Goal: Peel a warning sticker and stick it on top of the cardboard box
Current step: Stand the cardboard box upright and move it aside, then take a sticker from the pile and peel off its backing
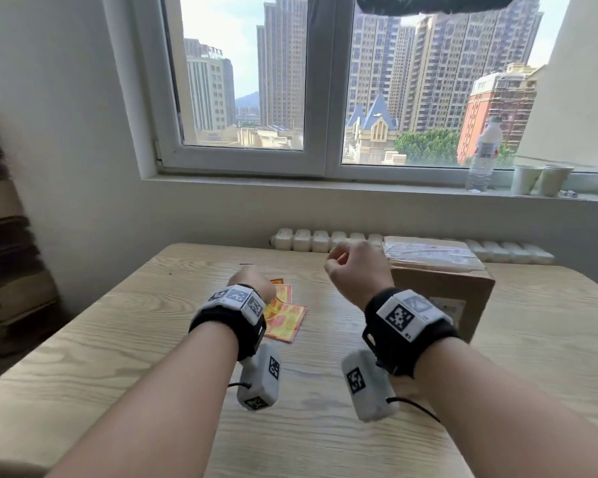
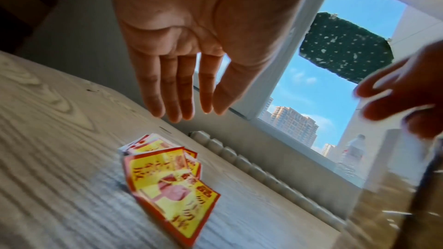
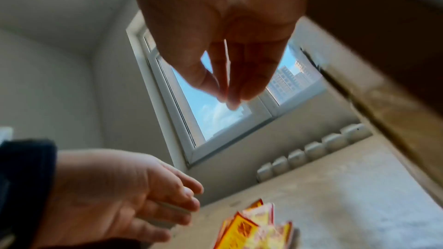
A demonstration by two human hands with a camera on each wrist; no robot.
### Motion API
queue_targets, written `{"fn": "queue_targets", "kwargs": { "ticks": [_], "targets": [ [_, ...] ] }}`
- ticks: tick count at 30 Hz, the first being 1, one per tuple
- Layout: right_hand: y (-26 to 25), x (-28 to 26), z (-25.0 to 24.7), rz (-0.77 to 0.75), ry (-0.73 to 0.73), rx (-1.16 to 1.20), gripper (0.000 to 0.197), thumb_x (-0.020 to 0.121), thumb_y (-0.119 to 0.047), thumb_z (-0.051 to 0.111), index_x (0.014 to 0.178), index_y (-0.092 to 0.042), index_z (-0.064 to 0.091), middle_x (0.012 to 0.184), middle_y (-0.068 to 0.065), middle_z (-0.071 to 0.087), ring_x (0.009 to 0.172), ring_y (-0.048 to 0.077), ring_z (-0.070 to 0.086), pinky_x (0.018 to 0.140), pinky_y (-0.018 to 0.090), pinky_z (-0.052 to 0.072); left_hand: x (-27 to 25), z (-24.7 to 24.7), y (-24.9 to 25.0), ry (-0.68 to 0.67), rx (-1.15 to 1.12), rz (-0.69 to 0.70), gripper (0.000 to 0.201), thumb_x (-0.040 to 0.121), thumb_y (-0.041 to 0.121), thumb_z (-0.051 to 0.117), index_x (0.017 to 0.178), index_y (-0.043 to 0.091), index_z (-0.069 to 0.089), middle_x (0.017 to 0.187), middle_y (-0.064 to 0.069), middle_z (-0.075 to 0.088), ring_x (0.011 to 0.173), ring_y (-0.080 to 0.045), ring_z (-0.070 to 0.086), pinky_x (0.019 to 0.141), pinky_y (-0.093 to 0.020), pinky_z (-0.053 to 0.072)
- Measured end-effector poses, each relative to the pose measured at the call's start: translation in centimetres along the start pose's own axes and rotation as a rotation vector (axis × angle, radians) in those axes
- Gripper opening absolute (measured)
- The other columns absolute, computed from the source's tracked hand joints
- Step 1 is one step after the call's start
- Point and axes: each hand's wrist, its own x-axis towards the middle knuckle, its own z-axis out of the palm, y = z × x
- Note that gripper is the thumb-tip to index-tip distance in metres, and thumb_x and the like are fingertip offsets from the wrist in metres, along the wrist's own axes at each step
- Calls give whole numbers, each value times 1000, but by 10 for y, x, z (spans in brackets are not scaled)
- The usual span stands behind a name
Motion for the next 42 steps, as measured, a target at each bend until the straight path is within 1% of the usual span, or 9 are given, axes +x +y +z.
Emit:
{"fn": "queue_targets", "kwargs": {
  "ticks": [4,6,9,13,16,20,25,31,42],
  "targets": [
    [16,6,56,151,-379,-71,23,85,-21,58,95,-7,73,87,8,72,77,18,65,76,35,59,21,7,-27,-16,11,-46,24,83,12,60,103,12,75,111,-10,71,104,-27,66,91,-28,49],
    [26,6,76,164,-567,-133,29,86,-22,58,111,-11,70,100,5,68,87,20,63,81,30,54,31,15,-34,-40,21,-82,9,84,11,59,79,15,66,96,-9,63,92,-26,60,85,-28,47],
    [40,8,96,131,-738,-227,41,86,-24,60,127,-20,61,128,4,61,114,20,58,90,26,43,50,27,-40,-40,7,-128,37,82,11,63,57,23,38,70,-1,48,82,-23,48,74,-27,39],
    [52,14,106,111,-699,-232,40,86,-26,59,125,-22,62,131,2,60,117,20,57,97,29,43,61,35,-38,-71,54,-136,5,78,14,68,76,12,64,90,-6,65,89,-24,61,79,-28,49],
    [57,17,108,102,-686,-207,38,87,-27,58,124,-19,63,130,2,62,117,19,57,99,30,44,70,44,-46,-30,76,-124,30,75,16,67,103,11,74,110,-8,73,103,-27,68,89,-31,54],
    [58,14,107,125,-650,-179,44,87,-30,60,128,-16,57,128,5,61,115,20,57,89,26,42,69,44,-52,-23,-42,-144,31,72,19,67,100,9,76,105,-10,75,99,-29,69,86,-35,57],
    [37,6,85,117,-378,-66,75,84,-32,66,148,-21,27,147,6,42,129,23,46,100,33,42,37,22,-43,-218,-305,-116,6,78,4,69,78,9,71,92,-13,73,90,-26,70,76,-34,55],
    [6,-12,46,78,-287,-30,22,89,-20,59,108,-20,70,104,2,71,83,17,66,70,31,59,-11,1,-32,-486,-333,64,9,87,8,65,80,13,66,84,-4,69,80,-16,65,72,-27,50],
    [6,-59,5,28,-344,-76,18,91,-19,57,101,-17,72,91,1,72,81,17,70,70,32,61,-69,-7,-9,-465,-340,225,9,89,20,63,87,12,68,80,1,69,74,-10,63,69,-22,53]
  ]
}}
